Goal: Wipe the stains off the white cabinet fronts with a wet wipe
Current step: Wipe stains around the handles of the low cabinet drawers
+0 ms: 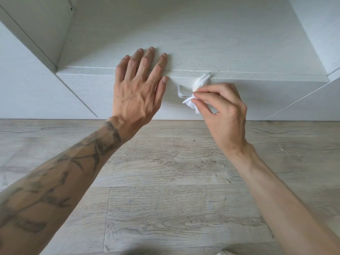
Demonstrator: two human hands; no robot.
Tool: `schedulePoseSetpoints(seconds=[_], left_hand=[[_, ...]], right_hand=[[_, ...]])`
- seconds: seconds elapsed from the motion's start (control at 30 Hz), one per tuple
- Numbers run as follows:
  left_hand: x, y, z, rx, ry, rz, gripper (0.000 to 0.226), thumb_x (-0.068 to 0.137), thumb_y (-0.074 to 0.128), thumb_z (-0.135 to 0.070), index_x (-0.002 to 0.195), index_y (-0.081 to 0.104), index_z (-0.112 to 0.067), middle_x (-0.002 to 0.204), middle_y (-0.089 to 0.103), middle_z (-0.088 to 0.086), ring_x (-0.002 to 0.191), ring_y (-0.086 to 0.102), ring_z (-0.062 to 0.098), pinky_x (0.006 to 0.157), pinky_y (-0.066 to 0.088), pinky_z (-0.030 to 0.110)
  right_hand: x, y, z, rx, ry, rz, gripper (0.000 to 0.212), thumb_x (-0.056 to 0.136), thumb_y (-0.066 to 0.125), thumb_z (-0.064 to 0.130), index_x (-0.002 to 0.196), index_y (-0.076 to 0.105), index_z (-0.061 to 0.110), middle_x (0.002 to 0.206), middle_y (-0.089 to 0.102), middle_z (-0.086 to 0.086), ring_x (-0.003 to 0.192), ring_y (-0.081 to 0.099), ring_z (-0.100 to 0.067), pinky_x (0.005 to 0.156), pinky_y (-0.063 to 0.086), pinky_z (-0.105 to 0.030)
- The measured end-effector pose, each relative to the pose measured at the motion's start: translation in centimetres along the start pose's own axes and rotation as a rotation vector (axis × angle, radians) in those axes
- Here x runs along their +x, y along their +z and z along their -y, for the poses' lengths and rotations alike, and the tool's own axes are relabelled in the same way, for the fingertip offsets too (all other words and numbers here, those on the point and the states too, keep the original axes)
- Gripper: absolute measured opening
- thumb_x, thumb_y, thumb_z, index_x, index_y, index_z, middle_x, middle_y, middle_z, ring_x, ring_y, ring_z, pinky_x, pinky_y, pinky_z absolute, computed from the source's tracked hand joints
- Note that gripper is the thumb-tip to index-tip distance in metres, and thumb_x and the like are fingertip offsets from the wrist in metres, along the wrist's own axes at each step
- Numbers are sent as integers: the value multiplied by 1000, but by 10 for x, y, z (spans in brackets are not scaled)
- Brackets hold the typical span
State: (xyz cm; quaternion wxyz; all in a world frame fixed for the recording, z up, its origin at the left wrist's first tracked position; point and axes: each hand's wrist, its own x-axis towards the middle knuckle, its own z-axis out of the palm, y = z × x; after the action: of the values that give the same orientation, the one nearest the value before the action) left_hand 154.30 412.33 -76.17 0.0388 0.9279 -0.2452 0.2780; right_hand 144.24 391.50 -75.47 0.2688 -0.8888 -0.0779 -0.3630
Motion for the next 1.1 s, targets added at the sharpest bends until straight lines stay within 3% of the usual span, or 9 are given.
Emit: schedulePoseSetpoints(seconds=[0.5,0.93,1.1], left_hand=[[0,1,1,11,10,-23,54,118,25,-44,162,43,-19,163,46,12,149,44,34,122,29,50],[1,1,-1,15,6,-14,54,117,24,-43,162,43,-19,163,46,12,149,43,34,122,29,50],[0,-2,0,14,9,0,55,117,23,-43,163,41,-19,164,45,12,150,43,34,122,29,50]], right_hand=[[9,26,16,1,-89,-35,1,91,81,-1,91,82,-1,90,77,-11,82,71,-32,78,59,-38],[22,42,27,-61,-68,-13,15,92,72,-6,78,73,-3,79,67,-15,76,64,-35,71,54,-42],[12,38,26,-74,-76,-30,12,95,73,-3,83,76,1,86,71,-10,80,63,-31,78,54,-40]])
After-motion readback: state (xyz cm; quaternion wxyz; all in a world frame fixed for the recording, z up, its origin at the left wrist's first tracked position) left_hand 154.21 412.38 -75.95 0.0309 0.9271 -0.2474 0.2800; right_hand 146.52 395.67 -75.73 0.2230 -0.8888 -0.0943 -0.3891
